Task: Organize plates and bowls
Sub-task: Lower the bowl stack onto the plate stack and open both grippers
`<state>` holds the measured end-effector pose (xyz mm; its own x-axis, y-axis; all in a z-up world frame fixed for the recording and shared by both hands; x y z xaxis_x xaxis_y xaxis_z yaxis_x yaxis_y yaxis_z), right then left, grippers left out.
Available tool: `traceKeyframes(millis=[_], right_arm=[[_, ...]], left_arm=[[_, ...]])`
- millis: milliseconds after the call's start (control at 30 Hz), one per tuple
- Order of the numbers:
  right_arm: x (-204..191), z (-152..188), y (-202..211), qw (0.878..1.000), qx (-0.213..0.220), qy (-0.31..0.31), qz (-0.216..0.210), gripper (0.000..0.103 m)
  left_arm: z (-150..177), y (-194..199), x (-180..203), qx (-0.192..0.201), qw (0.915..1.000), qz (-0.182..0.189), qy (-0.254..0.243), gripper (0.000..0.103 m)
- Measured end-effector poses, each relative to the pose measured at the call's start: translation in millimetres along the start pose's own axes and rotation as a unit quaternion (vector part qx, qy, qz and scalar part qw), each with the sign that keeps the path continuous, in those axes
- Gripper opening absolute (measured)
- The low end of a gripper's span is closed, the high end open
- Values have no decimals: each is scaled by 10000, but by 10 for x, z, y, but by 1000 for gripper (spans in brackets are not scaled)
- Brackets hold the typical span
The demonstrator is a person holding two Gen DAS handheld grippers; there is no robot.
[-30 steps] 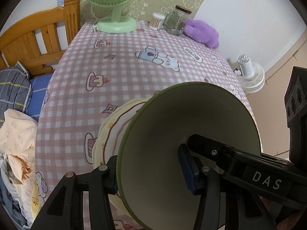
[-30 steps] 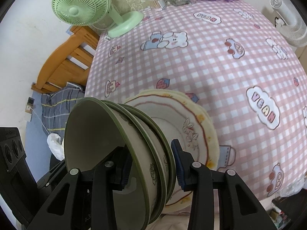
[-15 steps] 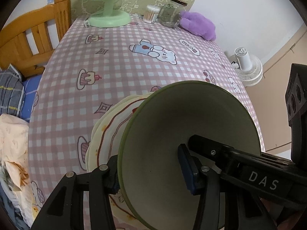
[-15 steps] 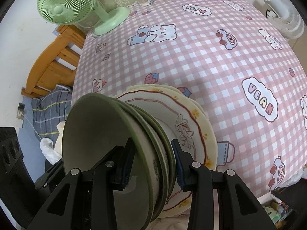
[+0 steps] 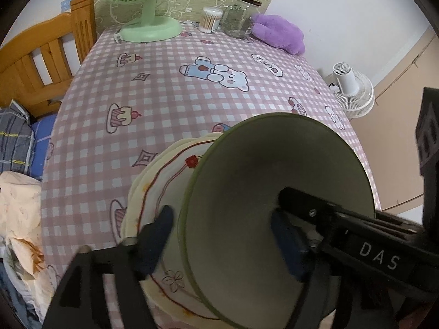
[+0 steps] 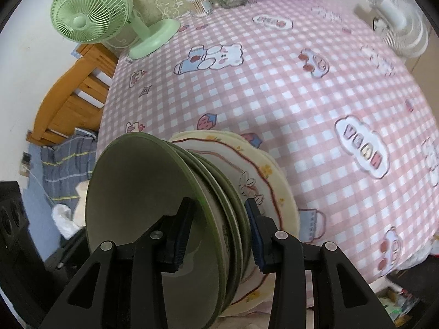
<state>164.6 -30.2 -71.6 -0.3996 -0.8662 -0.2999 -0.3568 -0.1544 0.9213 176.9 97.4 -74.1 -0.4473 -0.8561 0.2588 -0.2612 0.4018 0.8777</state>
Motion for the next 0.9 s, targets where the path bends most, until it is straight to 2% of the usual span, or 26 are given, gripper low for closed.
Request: traceKeyframes(millis=[67,133,233,433,567,700,767,900], right_arm=[[-52,9,67,9998,110,157,87,44],[-54,6,157,9991,277,224,233,63],[-26,8,310,9981,534,215,203,73],[-18,-5,639,9937,971,557,54,73],[16,6,901,9841,1446,1031,70,73],[171,3,1095,9768,1751,1234,-22,74],[280,20,1188,9718,1963,1305,-74,74],[443,134,1369,9518,2458,1830,97,74]], left_arm=[[-3,74,6,85,9998,-175,-90,88],[-20,167,19,230,9990,-343,-165,96],[-44,305,66,455,9970,-589,-229,97],[-40,612,296,1025,9898,-977,-180,97],[8,758,516,1412,9828,-1189,-78,97],[68,846,752,1735,9740,-1448,165,97],[123,866,849,1863,9700,-1532,311,97],[292,859,1020,2031,9608,-1791,591,97]])
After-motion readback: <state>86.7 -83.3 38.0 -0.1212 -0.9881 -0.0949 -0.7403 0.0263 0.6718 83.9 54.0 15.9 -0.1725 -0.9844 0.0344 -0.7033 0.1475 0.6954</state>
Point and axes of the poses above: each gripper's, at about its wrist camera, not at the fingertips, and y roughly against the way its jaws point, x to its right, z to its underside, the point moved 3 cm from there along -y, roughly the way its jaws point, and after that the axes turned 6 degrees about -y, right-handed, at the moved point
